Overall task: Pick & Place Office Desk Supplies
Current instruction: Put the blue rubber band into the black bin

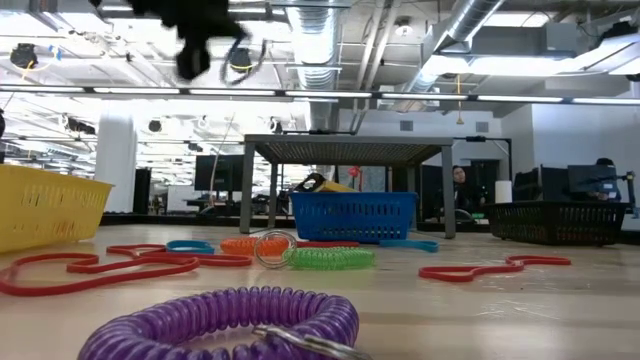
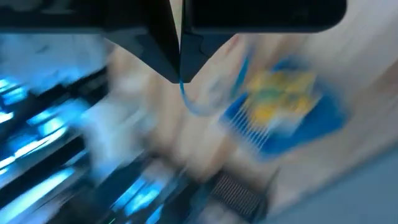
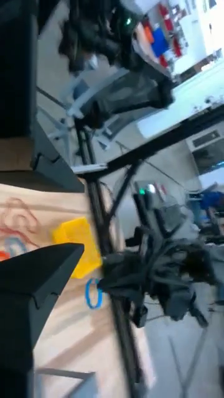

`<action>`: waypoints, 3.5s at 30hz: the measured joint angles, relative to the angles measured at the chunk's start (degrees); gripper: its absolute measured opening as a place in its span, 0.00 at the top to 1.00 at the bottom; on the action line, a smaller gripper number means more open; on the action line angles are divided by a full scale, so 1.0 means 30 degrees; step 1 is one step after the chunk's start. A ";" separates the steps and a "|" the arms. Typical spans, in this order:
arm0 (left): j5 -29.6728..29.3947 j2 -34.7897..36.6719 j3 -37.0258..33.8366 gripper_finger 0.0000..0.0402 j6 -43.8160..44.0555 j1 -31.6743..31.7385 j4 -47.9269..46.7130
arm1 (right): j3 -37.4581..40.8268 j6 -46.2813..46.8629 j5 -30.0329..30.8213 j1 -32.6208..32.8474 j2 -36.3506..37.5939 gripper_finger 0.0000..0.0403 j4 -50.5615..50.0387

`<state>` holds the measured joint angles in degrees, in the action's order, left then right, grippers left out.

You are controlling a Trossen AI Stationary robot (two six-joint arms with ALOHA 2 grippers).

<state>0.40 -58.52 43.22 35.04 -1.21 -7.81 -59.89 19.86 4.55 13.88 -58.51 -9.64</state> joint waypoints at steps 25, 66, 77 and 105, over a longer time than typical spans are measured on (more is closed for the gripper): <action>0.1517 -0.1198 0.0014 1.00 0.0966 -0.0663 1.5227 | -0.2532 0.2249 -0.1665 -0.3815 -0.8059 0.55 1.0780; 0.2224 -0.1757 0.0080 1.00 0.1634 -0.0678 1.6938 | -0.4091 0.2807 -0.3578 -0.3546 -0.9605 0.63 1.0080; 0.2362 -0.1757 0.0080 1.00 0.2144 -0.0858 1.7008 | -0.4091 0.2723 -0.3573 -0.4042 -0.9620 0.52 1.0058; 0.2311 -0.2673 0.0187 1.00 0.2281 -0.0729 1.7350 | -0.4091 0.2716 -0.2749 -0.3881 -0.9656 0.56 1.0145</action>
<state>7.33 -66.54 43.78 41.89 -3.40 44.24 -72.16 28.01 -3.70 2.24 -87.48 20.80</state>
